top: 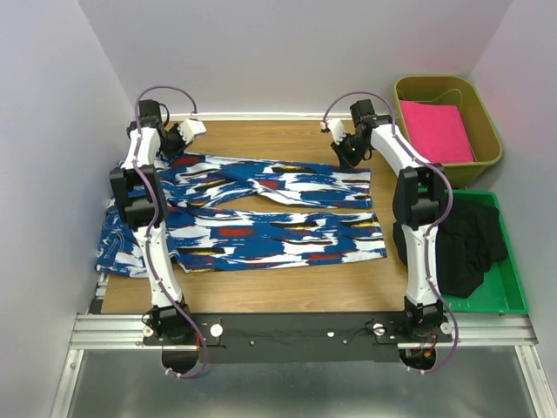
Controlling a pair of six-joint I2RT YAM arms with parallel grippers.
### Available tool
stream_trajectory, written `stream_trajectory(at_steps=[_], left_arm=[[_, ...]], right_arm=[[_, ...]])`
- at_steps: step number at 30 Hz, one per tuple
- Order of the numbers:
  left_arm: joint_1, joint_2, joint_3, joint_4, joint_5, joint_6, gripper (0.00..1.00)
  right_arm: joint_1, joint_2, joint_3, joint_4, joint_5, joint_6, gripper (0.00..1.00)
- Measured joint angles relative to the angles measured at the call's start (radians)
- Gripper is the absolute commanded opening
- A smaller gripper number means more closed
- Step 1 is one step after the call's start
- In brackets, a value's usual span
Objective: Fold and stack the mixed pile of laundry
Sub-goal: Fold the trousers at the center of the board.
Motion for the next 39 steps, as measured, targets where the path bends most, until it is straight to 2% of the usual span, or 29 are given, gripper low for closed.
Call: stream_trajectory(at_steps=[8, 14, 17, 24, 31, 33, 35, 39], left_arm=[[0.014, -0.164, -0.079, 0.04, 0.023, 0.007, 0.0], [0.04, -0.341, -0.229, 0.068, 0.042, 0.034, 0.0], [0.056, -0.466, -0.372, 0.104, 0.046, 0.071, 0.0], [0.114, -0.853, -0.793, 0.133, 0.062, 0.171, 0.0], [0.163, -1.302, -1.352, 0.206, -0.018, 0.364, 0.0], [0.17, -1.369, -1.493, 0.217, -0.061, 0.404, 0.0], [0.171, -1.376, -1.572, 0.23, -0.083, 0.415, 0.0], [0.171, -1.297, -1.561, 0.245, -0.094, 0.378, 0.0]], right_arm=[[0.0, -0.095, -0.001, 0.002, -0.002, 0.007, 0.01], [0.004, -0.195, -0.042, -0.001, -0.009, 0.004, 0.01], [0.007, -0.262, -0.094, -0.004, -0.023, 0.002, 0.01], [0.014, -0.536, -0.375, -0.019, -0.064, -0.003, 0.01], [0.104, -0.854, -0.913, 0.05, -0.074, 0.013, 0.01], [0.134, -0.869, -1.023, 0.087, -0.069, 0.025, 0.01], [0.139, -0.851, -1.098, 0.113, -0.054, 0.04, 0.01], [0.137, -0.803, -1.099, 0.166, -0.033, 0.062, 0.01]])
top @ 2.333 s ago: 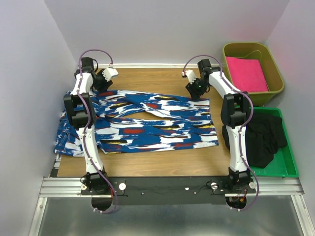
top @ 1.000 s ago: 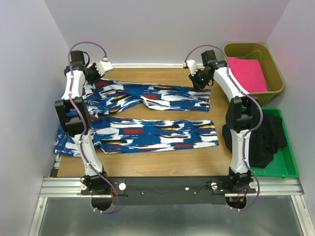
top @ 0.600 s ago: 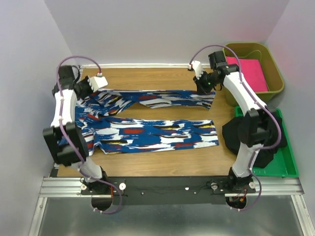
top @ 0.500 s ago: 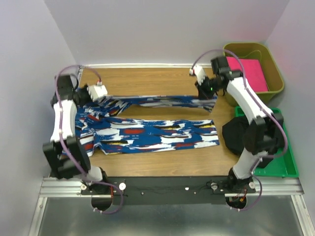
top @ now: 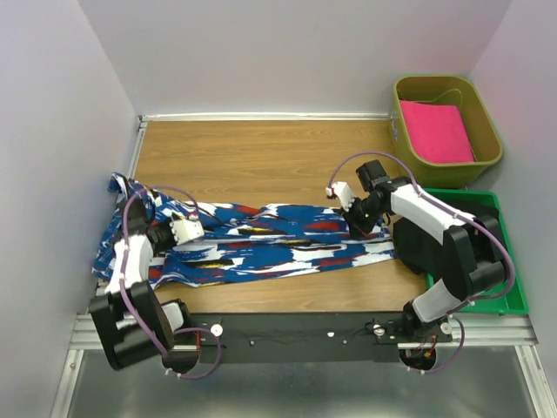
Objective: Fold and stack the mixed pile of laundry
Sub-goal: Fold the trousers at the center of the board.
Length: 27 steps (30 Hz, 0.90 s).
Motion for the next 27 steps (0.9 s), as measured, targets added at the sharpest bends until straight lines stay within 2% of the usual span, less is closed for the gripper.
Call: stream_trajectory(at_steps=[5, 7, 10, 13, 17, 19, 22, 27], left_arm=[[0.006, 0.14, 0.239, -0.1, 0.022, -0.086, 0.0], [0.008, 0.122, 0.343, -0.148, 0.039, -0.088, 0.0], [0.009, 0.04, 0.392, -0.219, 0.05, -0.064, 0.0], [0.012, -0.121, 0.327, -0.312, 0.05, -0.014, 0.0], [0.014, -0.253, 0.116, -0.383, 0.026, 0.031, 0.0], [0.014, -0.221, 0.088, -0.41, 0.02, 0.032, 0.0], [0.013, -0.082, 0.089, -0.386, 0.009, 0.01, 0.0], [0.002, 0.149, 0.123, -0.291, -0.026, -0.067, 0.0]], right_arm=[[0.0, 0.006, 0.148, -0.011, 0.024, 0.002, 0.01], [0.0, -0.018, 0.212, -0.013, 0.037, -0.007, 0.01], [0.0, -0.089, 0.222, -0.041, 0.05, -0.031, 0.01], [-0.002, -0.19, 0.17, -0.06, 0.071, -0.053, 0.01], [-0.001, -0.267, 0.009, -0.059, 0.079, -0.074, 0.01], [-0.001, -0.227, -0.055, -0.051, 0.081, -0.077, 0.01], [0.0, -0.119, -0.111, -0.023, 0.077, -0.075, 0.01], [0.0, 0.032, -0.083, 0.016, 0.065, -0.048, 0.01]])
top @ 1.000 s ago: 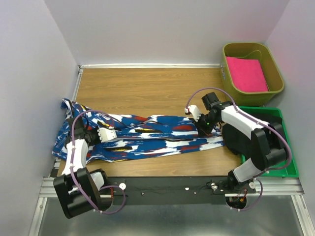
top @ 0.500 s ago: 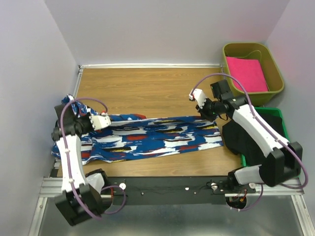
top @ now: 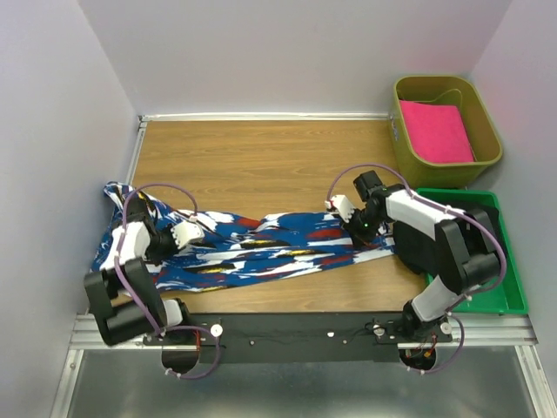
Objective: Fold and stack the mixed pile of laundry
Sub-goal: Fold the trousers at the center of the board.
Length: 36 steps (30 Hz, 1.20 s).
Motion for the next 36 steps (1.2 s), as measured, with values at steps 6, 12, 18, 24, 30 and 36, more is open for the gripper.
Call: stream_trajectory(at_steps=[6, 12, 18, 24, 30, 36], left_arm=[[-0.018, 0.266, 0.166, 0.124, -0.069, -0.172, 0.0], [-0.025, 0.427, 0.32, 0.296, -0.113, -0.259, 0.0], [-0.024, 0.315, 0.311, 0.24, -0.087, -0.235, 0.0], [-0.025, -0.049, 0.264, 0.151, -0.016, -0.112, 0.0], [-0.038, -0.115, 0.003, 0.116, -0.043, 0.014, 0.4], [-0.068, -0.083, -0.026, 0.016, -0.121, 0.05, 0.77]], right_arm=[[0.01, 0.145, 0.152, 0.014, -0.039, 0.078, 0.01], [0.027, 0.248, 0.296, 0.082, -0.059, 0.119, 0.01], [0.026, 0.156, 0.318, 0.045, -0.022, 0.107, 0.01], [-0.007, -0.039, 0.341, -0.003, 0.026, 0.026, 0.01], [-0.016, -0.07, 0.198, 0.022, 0.039, -0.024, 0.15], [-0.037, 0.096, 0.186, -0.034, 0.097, -0.02, 0.72]])
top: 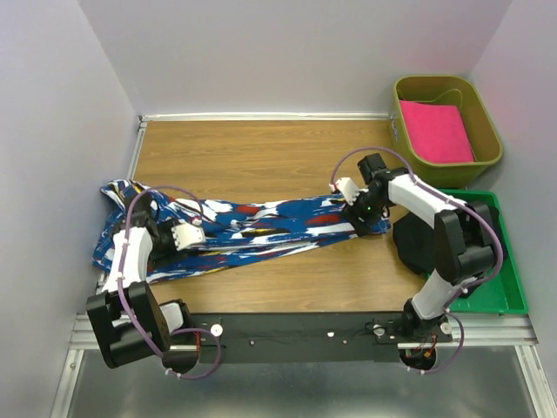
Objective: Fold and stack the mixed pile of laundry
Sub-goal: Fold the trousers at the center of the board.
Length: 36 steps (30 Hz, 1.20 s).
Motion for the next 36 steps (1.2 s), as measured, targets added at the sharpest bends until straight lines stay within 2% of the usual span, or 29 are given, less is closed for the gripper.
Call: stream_trajectory(at_steps=[4, 6, 8, 10, 12, 14, 23, 25, 26, 28, 29, 30, 32, 36], left_arm=[[-0.001, 0.005, 0.187, -0.1, 0.036, -0.011, 0.77], [-0.035, 0.019, 0.305, -0.119, 0.088, -0.055, 0.76], [-0.099, 0.032, 0.357, -0.093, 0.12, -0.112, 0.76], [-0.161, 0.04, 0.357, -0.055, 0.139, -0.177, 0.75], [-0.215, 0.048, 0.328, -0.003, 0.148, -0.235, 0.75], [-0.24, 0.063, 0.298, 0.042, 0.15, -0.296, 0.75], [-0.249, 0.089, 0.261, 0.163, 0.15, -0.416, 0.76], [-0.249, 0.087, 0.248, 0.175, 0.149, -0.424, 0.76], [-0.249, 0.085, 0.239, 0.182, 0.149, -0.426, 0.76], [-0.249, 0.081, 0.229, 0.188, 0.149, -0.43, 0.76], [-0.249, 0.079, 0.224, 0.193, 0.149, -0.432, 0.76], [-0.249, 0.079, 0.221, 0.198, 0.149, -0.433, 0.75], [-0.249, 0.079, 0.217, 0.21, 0.149, -0.439, 0.75], [-0.249, 0.087, 0.215, 0.232, 0.149, -0.45, 0.74]], right_arm=[[-0.024, -0.04, 0.066, -0.06, -0.013, 0.063, 0.76], [-0.034, -0.072, 0.091, -0.066, -0.021, 0.107, 0.77], [-0.05, -0.085, 0.109, -0.065, -0.026, 0.153, 0.79], [-0.089, -0.063, 0.138, -0.06, -0.019, 0.225, 0.8], [-0.118, -0.025, 0.156, -0.047, -0.002, 0.269, 0.96], [-0.144, 0.025, 0.177, -0.036, 0.029, 0.316, 0.99], [-0.156, 0.234, 0.232, 0.003, 0.127, 0.443, 0.98], [-0.156, 0.255, 0.256, 0.002, 0.126, 0.458, 0.85], [-0.156, 0.261, 0.264, -0.003, 0.126, 0.463, 0.58], [-0.156, 0.278, 0.288, -0.016, 0.117, 0.468, 0.34], [-0.157, 0.282, 0.294, -0.022, 0.11, 0.462, 0.1], [-0.16, 0.286, 0.301, -0.027, 0.089, 0.464, 0.01], [-0.167, 0.293, 0.308, -0.039, 0.013, 0.468, 0.01], [-0.167, 0.262, 0.292, -0.069, -0.04, 0.465, 0.01]])
